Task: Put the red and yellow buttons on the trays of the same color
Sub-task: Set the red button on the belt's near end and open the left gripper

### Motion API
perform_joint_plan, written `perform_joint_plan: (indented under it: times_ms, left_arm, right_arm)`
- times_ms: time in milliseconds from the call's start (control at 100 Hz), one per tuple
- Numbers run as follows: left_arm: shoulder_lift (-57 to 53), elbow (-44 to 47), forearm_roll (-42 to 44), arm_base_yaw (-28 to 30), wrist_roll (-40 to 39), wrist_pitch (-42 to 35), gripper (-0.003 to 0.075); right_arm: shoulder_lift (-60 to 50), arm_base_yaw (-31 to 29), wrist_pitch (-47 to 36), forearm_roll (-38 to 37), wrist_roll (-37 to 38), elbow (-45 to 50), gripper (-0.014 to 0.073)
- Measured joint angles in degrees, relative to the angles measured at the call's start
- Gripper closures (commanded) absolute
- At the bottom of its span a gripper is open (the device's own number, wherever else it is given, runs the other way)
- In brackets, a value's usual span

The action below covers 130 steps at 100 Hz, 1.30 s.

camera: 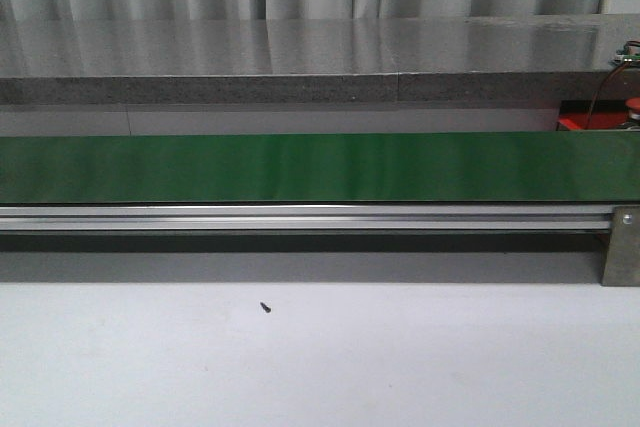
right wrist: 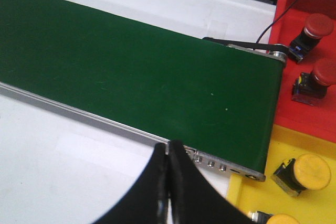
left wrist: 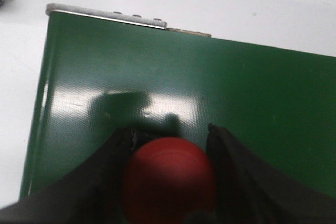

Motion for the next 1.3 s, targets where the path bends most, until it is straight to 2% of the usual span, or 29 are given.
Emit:
perform_joint_plan:
  times_ms: [100,190,670,880,1140,1300]
  left_arm:
    - [0.0,0.2,-0.5,0.0,0.6,0.0,0.0167]
    - [0.0,0.2,-0.9,0.0,0.7,0.0,0.0085]
    - [-6.3,-3.7,-0.9,1.5,1.1,-1.5,0.008]
    - [-6.3,-4.1,0.6,7.3,1.1,-4.8,0.008]
    - [-5.3,-4.2,1.2,17.1,-0.4,-11.5,0.008]
    - [-0.8,-5.7,1.4,20.0,-0.7,-13.0,0.008]
  right_arm:
    - [0.0,0.0,0.0,0.0,0.0,0.0,0.069]
    - [0.0,0.0,0.0,0.0,0.0,0.0,0.069]
    - [0.0,0.0,0.0,0.0,0.0,0.0,0.069]
    - [0.0,0.0,0.0,0.0,0.0,0.0,0.069]
    - [0.0,0.0,0.0,0.0,0.0,0.0,0.069]
    - [0.0,0.0,0.0,0.0,0.0,0.0,0.069]
